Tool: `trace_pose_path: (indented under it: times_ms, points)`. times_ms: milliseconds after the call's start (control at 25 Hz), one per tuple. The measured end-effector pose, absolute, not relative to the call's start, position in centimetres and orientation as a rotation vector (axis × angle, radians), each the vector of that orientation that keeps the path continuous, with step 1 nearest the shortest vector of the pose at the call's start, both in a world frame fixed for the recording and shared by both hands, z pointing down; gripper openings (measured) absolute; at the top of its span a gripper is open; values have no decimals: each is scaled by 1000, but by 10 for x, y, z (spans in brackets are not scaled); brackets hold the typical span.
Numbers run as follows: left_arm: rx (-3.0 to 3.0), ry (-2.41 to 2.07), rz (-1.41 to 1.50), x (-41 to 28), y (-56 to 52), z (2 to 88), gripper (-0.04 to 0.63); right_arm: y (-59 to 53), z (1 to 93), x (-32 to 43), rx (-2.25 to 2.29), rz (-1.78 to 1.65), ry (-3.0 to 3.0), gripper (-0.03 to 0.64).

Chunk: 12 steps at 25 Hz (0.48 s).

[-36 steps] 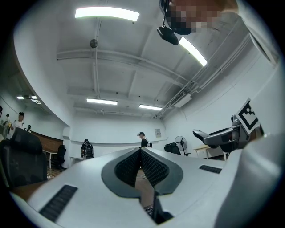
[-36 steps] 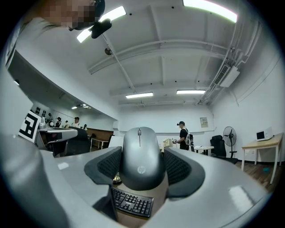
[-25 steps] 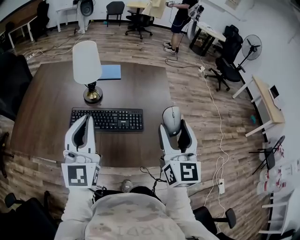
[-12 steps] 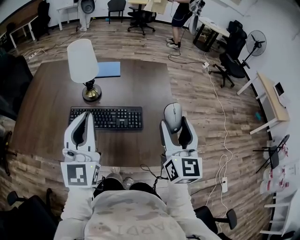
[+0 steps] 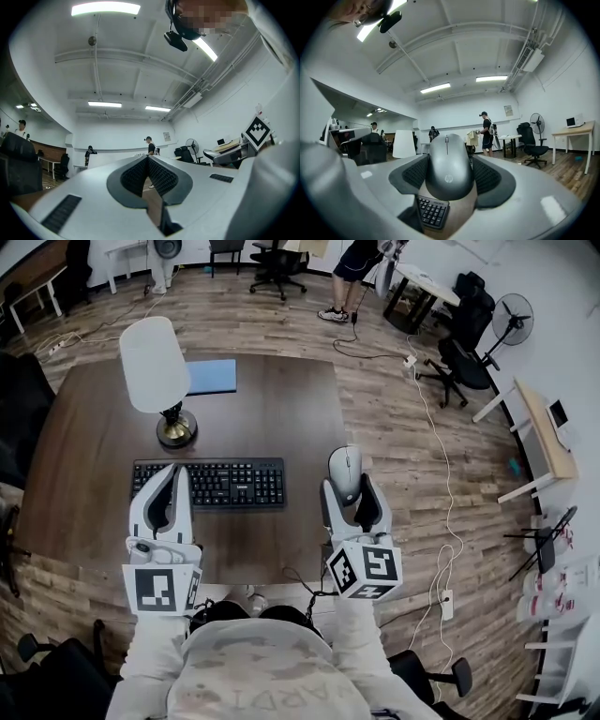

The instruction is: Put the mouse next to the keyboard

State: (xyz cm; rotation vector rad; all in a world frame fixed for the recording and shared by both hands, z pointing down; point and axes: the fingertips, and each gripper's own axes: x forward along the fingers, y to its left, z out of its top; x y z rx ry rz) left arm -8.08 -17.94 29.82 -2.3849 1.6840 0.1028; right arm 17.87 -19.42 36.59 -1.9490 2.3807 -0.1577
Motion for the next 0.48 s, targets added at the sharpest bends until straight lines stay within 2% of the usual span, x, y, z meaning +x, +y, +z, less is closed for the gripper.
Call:
trace_pose_path:
  times_ms: [480]
  points:
    - [-2451,1688,52,-88,-249,321,6,-262,438,180,-2040,-432,2375,308]
